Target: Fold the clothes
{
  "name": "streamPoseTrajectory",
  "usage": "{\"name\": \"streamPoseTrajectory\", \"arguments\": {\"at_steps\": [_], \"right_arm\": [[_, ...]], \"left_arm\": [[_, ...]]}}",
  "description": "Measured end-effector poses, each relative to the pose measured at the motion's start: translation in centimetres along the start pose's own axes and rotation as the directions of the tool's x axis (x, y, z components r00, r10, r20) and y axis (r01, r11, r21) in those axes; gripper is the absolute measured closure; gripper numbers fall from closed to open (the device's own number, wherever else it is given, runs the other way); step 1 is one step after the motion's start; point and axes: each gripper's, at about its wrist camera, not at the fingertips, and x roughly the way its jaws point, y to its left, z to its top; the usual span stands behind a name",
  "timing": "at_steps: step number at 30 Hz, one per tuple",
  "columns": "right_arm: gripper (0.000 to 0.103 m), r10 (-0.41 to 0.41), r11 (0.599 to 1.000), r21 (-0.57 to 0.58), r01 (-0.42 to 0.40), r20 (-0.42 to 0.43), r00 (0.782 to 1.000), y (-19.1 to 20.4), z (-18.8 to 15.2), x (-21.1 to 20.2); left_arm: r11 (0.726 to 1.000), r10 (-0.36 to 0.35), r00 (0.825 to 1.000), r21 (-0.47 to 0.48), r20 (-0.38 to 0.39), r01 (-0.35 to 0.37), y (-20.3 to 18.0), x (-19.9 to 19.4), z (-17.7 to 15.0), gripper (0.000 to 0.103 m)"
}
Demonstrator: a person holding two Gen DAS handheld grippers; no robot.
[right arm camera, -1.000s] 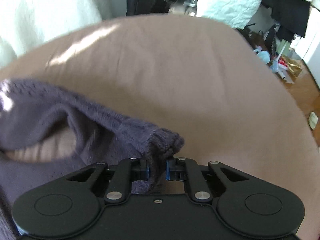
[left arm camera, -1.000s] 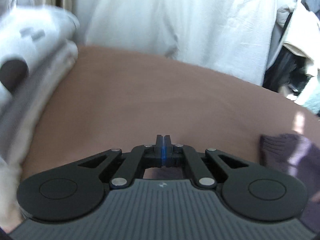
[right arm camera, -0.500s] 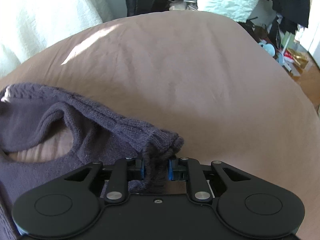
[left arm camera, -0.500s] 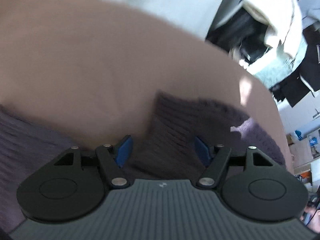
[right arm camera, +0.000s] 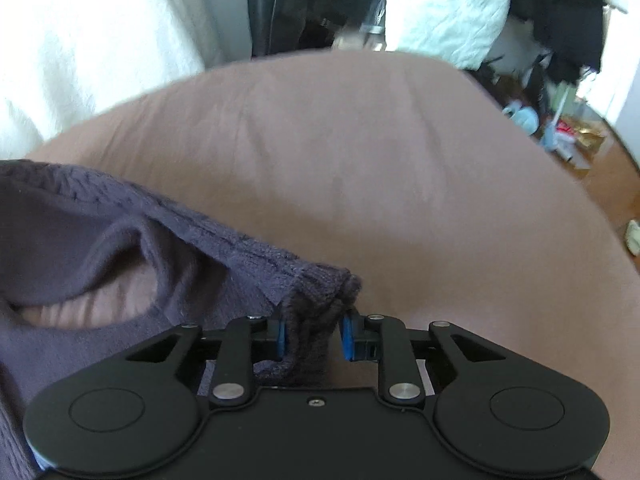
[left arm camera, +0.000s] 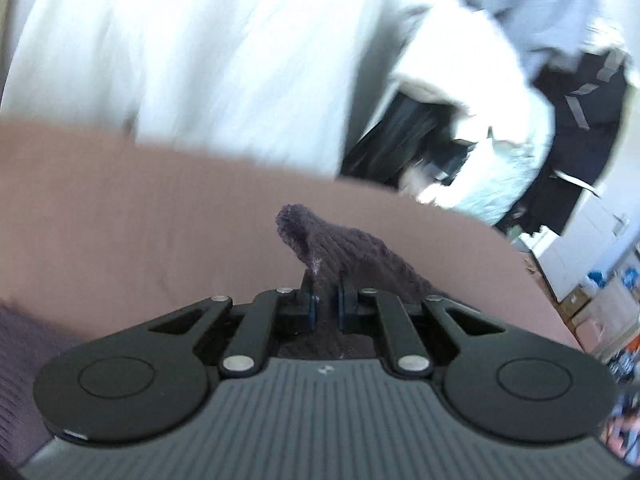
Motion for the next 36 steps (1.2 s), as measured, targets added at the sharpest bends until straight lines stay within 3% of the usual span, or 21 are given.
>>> {"name": "streamPoseTrajectory", "arguments": {"at_steps": [3,5,7,10,11,13,14,16,17,19,21,24,26,31,34,35,36], "right_arm": [[0.076,0.026,0.992,0.119,-0.033,0.055,0.998,0.1,-1.2,-2.1],[0.068,0.040,0.979,0.197,-0.058,0.093,0.995,0.2,-2.0,-3.4],[0.061,0.051,0.958,0.272,-0.085,0.132,0.990,0.3,-2.8,-4.8],[0.060,0.060,0.916,0.380,-0.130,0.191,0.980,0.5,-4.0,-6.9],[0.054,0.123,0.891,0.406,-0.202,0.213,0.969,0.5,-4.5,-7.4],[0.037,0.318,0.810,0.445,-0.382,0.215,0.924,0.4,-5.1,-7.2],[0.036,0.392,0.766,0.467,-0.441,0.204,0.897,0.5,-5.3,-6.7],[0.036,0.469,0.714,0.501,-0.490,0.177,0.865,1.1,-5.4,-5.3],[0.036,0.481,0.705,0.513,-0.489,0.160,0.862,1.3,-5.4,-4.7],[0.036,0.461,0.723,0.517,-0.459,0.133,0.877,1.6,-4.9,-3.6],[0.036,0.417,0.781,0.469,-0.412,0.100,0.903,2.3,-3.4,-2.8],[0.036,0.267,0.935,0.219,-0.278,0.079,0.960,4.1,-0.5,-3.6],[0.036,0.186,0.979,0.069,-0.192,0.091,0.978,5.5,1.5,-3.4],[0.036,0.109,0.985,-0.142,-0.095,0.094,0.990,7.4,5.1,-1.4],[0.036,-0.011,0.924,-0.378,0.053,0.113,0.994,8.9,4.5,-0.8],[0.036,-0.052,0.900,-0.425,0.095,0.112,0.992,9.1,4.2,-0.4],[0.036,-0.054,0.900,-0.427,0.087,0.089,0.995,8.7,3.9,-0.2]], "left_arm": [[0.986,0.015,0.998,0.167,0.066,-0.025,-3.5,-5.1,0.3,0.094],[0.976,0.008,0.993,0.216,0.114,-0.033,-4.6,-8.3,0.6,0.094],[0.978,-0.013,0.987,0.206,0.158,-0.020,-4.9,-11.8,0.1,0.094],[0.986,-0.041,0.976,0.165,0.216,0.005,-4.6,-17.1,-1.6,0.094],[0.990,-0.039,0.975,0.142,0.217,0.008,-4.2,-18.7,-2.6,0.094],[0.998,-0.016,0.982,0.070,0.188,0.003,-2.9,-21.7,-5.2,0.094],[1.000,0.002,0.987,0.020,0.162,-0.005,-2.1,-22.7,-6.8,0.094],[0.998,0.018,0.993,-0.062,0.115,-0.011,-0.7,-23.6,-9.9,0.094],[0.998,0.022,0.996,-0.064,0.088,-0.016,-0.4,-23.7,-11.2,0.094],[0.997,0.070,0.996,-0.026,0.054,-0.069,-0.4,-24.2,-13.4,0.094],[0.995,0.072,0.997,-0.068,0.034,-0.069,0.5,-25.1,-15.0,0.094],[0.980,0.038,0.999,-0.197,-0.011,-0.039,2.6,-25.4,-16.7,0.094],[0.975,0.066,0.997,-0.208,-0.048,-0.075,3.5,-24.6,-17.4,0.094],[0.956,0.099,0.989,-0.265,-0.108,-0.125,5.3,-23.5,-18.4,0.094],[0.951,0.104,0.987,-0.280,-0.125,-0.135,5.9,-22.8,-18.8,0.094],[0.948,0.098,0.987,-0.289,-0.129,-0.133,6.0,-22.3,-18.6,0.094],[0.946,0.091,0.987,-0.299,-0.132,-0.127,6.0,-22.0,-18.5,0.094]]}}
